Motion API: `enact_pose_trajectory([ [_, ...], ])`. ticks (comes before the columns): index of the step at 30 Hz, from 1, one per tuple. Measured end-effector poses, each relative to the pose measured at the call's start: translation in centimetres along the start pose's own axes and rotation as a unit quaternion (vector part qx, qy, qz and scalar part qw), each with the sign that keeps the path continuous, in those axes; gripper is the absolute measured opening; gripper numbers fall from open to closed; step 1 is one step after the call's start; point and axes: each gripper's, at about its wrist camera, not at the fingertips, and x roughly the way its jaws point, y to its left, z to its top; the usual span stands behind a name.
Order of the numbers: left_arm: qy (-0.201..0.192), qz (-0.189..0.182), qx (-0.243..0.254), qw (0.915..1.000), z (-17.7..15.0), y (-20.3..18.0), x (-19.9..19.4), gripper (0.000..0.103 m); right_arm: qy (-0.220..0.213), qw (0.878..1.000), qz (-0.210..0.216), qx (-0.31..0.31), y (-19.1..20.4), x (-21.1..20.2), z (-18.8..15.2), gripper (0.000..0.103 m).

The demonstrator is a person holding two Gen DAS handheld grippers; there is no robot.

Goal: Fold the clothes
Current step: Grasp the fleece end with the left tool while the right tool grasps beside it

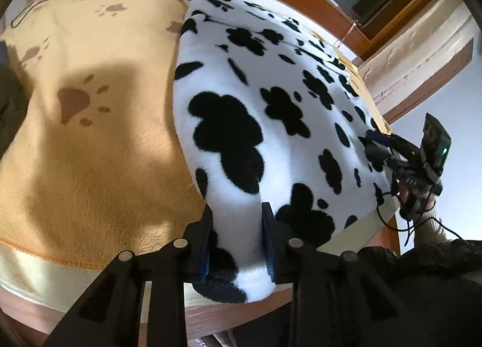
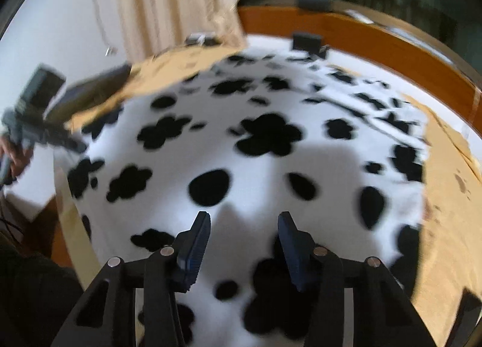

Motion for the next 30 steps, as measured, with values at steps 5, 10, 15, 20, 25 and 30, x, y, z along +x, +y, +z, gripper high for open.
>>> enact_pose_trajectory([
  [5, 0.013, -0.007, -0.008, 0.9999, 0.4, 0.4, 0.5, 0.032, -0.018, 0.993, -0.013, 0.114, -6.4, -4.3, -2.1, 0.049],
  [10, 0.017, -0.020, -0.021, 0.9994, 0.4, 1.1, 0.8, 0.032, -0.011, 0.984, -0.031, 0.175, -9.1, -6.7, -5.4, 0.049],
  [15, 0.017, -0.024, -0.022, 0.9993, 0.4, 1.1, 0.9, 0.033, 0.013, 0.980, -0.037, 0.195, -9.2, -6.2, -7.5, 0.049],
  [20, 0.015, -0.040, -0.036, 0.9985, 0.3, 1.6, 0.9, 0.034, 0.021, 0.977, -0.012, 0.212, -9.1, -5.4, -8.9, 0.049],
  [25, 0.013, -0.058, -0.041, 0.9974, 0.3, 1.9, 0.9, 0.039, 0.020, 0.976, 0.030, 0.216, -8.1, -5.2, -9.3, 0.049],
  [30, 0.009, -0.076, -0.035, 0.9964, 0.3, 1.6, 1.0, 0.053, 0.015, 0.975, 0.053, 0.217, -7.2, -5.3, -9.8, 0.049],
])
